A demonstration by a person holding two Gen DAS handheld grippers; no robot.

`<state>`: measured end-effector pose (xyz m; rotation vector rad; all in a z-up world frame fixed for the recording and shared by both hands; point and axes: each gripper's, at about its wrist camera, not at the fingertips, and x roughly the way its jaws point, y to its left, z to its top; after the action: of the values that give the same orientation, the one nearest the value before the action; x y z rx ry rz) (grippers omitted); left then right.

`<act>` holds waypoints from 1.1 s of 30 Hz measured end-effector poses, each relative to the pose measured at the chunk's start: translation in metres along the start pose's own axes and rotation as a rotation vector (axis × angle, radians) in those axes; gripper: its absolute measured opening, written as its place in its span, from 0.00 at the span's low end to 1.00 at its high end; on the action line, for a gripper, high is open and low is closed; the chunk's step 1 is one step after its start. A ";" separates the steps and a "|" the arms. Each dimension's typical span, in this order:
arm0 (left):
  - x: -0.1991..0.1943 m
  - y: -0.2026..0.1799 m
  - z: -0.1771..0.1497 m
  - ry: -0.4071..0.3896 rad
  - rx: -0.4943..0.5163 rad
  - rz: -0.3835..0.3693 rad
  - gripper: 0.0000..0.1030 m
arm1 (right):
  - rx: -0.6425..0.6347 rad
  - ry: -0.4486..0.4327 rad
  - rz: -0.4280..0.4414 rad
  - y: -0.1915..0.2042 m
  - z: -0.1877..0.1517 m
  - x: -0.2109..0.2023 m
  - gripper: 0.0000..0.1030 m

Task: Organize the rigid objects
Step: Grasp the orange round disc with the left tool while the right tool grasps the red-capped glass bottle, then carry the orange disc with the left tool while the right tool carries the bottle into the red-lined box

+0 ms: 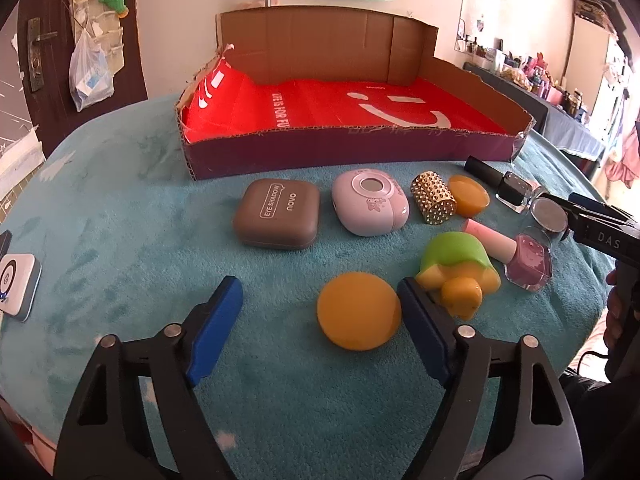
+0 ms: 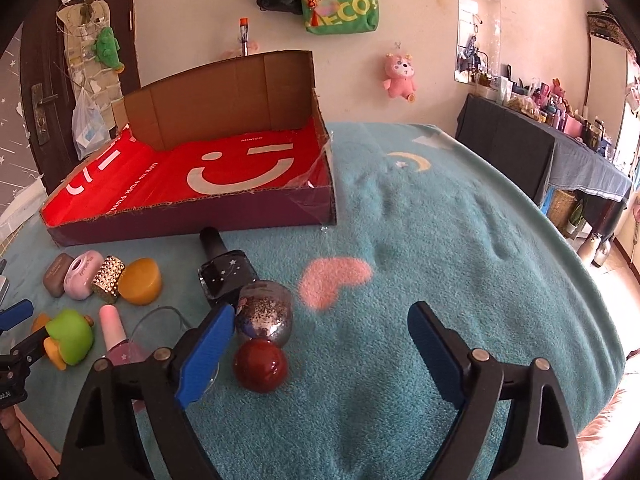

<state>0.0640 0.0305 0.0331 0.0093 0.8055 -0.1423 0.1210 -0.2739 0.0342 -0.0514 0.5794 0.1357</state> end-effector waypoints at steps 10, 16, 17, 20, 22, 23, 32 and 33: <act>-0.001 0.003 0.005 -0.014 -0.022 -0.018 0.34 | -0.037 0.028 0.109 0.013 -0.004 0.009 0.33; -0.011 0.004 0.015 -0.065 -0.024 -0.017 0.34 | -0.034 -0.006 0.104 0.012 -0.001 -0.005 0.32; -0.013 0.004 0.017 -0.074 -0.021 -0.020 0.34 | -0.039 -0.016 0.102 0.012 0.001 -0.009 0.32; -0.016 0.002 0.022 -0.093 -0.011 -0.026 0.34 | -0.047 -0.047 0.104 0.014 0.004 -0.022 0.32; -0.018 0.001 0.024 -0.104 -0.005 -0.029 0.34 | -0.047 -0.056 0.114 0.014 0.005 -0.027 0.32; -0.019 0.001 0.025 -0.109 -0.004 -0.034 0.34 | -0.044 -0.056 0.120 0.014 0.005 -0.029 0.32; -0.016 -0.003 0.025 -0.107 0.008 -0.051 0.34 | -0.050 -0.044 0.142 0.020 0.001 -0.033 0.32; -0.016 -0.003 0.026 -0.108 0.008 -0.050 0.34 | -0.050 -0.045 0.142 0.020 0.001 -0.033 0.32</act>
<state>0.0710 0.0277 0.0627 -0.0107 0.6975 -0.1924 0.0918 -0.2578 0.0528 -0.0551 0.5342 0.2887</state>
